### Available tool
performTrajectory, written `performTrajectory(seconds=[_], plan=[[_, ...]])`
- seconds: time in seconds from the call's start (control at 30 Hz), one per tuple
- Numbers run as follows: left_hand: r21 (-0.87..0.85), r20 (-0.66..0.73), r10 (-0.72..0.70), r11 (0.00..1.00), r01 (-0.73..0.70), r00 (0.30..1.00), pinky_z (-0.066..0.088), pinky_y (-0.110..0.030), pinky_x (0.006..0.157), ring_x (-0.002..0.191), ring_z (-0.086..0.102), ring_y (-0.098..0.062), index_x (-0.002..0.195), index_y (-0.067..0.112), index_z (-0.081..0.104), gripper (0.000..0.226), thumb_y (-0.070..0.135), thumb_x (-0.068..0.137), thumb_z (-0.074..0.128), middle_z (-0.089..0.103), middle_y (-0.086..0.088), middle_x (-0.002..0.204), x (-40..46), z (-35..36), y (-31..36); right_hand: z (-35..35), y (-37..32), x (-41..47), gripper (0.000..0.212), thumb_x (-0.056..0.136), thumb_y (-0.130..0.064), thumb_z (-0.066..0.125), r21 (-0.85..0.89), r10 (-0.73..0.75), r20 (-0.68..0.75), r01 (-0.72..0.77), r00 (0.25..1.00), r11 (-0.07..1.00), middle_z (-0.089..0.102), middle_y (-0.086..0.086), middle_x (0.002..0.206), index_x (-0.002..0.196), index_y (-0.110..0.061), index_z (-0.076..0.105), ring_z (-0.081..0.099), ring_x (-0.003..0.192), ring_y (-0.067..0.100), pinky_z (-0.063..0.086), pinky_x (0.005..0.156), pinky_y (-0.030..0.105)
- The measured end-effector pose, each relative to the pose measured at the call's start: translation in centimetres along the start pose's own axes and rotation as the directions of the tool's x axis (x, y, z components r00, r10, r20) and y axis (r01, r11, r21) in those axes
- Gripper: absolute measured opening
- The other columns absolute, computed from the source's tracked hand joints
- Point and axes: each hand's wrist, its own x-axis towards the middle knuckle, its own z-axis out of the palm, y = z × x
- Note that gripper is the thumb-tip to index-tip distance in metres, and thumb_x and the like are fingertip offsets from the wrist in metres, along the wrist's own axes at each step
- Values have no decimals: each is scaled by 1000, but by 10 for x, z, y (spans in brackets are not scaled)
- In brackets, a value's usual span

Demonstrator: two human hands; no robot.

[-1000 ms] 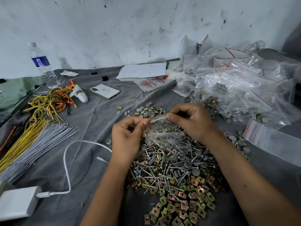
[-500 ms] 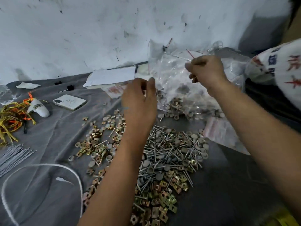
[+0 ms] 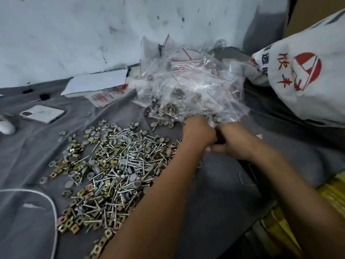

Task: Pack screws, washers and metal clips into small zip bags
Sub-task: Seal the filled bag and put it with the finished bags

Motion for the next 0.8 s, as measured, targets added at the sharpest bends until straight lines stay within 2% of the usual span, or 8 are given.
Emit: performTrajectory(seconds=[0.1,0.23,0.33,0.4,0.5,0.63,0.73,0.8], plan=[[-50,-16,-50,998,49,999,45,-37,69,102,68,-41,73,4,53,20,10,87,64,70,-25,103,-1,6,1,2,7,-2,27,85,-22,73,-43,-18,-51,15,999,999,63,5,74,68,-20,51,62,76,28,36,63,33],[-176,-87,-113,980,96,990,52,-44,73,100,66,-42,79,-3,61,19,14,87,61,69,-26,100,-2,5,0,0,15,-8,22,84,-15,75,55,-39,-159,48,987,997,68,0,67,65,-16,66,63,65,18,44,61,30],[-281,-81,-179,948,149,981,49,-35,67,85,68,-37,64,10,54,22,16,83,64,64,-17,74,-2,2,-5,3,11,-12,40,76,-18,87,144,-50,-260,90,964,986,56,-11,53,55,-23,54,50,51,1,34,52,14],[-351,-56,-221,917,188,974,62,-43,77,87,72,-35,74,7,66,11,16,81,69,70,-16,81,0,0,-8,6,7,-15,46,70,-22,93,282,-33,-304,123,952,951,52,-9,47,52,-20,50,47,45,5,32,49,15],[-309,-94,-258,926,218,961,62,-40,82,88,69,-30,83,10,69,4,10,83,73,71,-10,86,0,-4,-15,7,7,-19,50,70,-25,93,527,32,-295,135,955,839,49,-9,44,53,-10,49,38,41,3,32,45,18],[-193,-180,-196,968,161,964,46,-32,63,80,61,-26,86,4,63,8,2,79,65,62,-7,80,-8,-8,-17,4,14,-20,38,91,-20,77,681,96,-258,111,961,724,56,-1,49,58,-11,59,43,42,6,36,44,18],[88,-303,-50,993,80,952,43,-37,85,107,51,-29,113,7,55,35,2,80,64,55,-12,112,-18,1,-10,4,20,-20,18,96,-5,68,794,175,-176,34,969,607,63,4,56,79,0,71,50,46,11,39,43,19],[65,-383,44,998,-21,923,36,-33,94,116,45,-30,117,7,56,37,0,81,62,50,-14,123,-25,13,-1,5,21,-20,13,96,0,66,826,227,-175,18,958,563,65,2,59,87,7,72,51,47,9,39,40,18]])
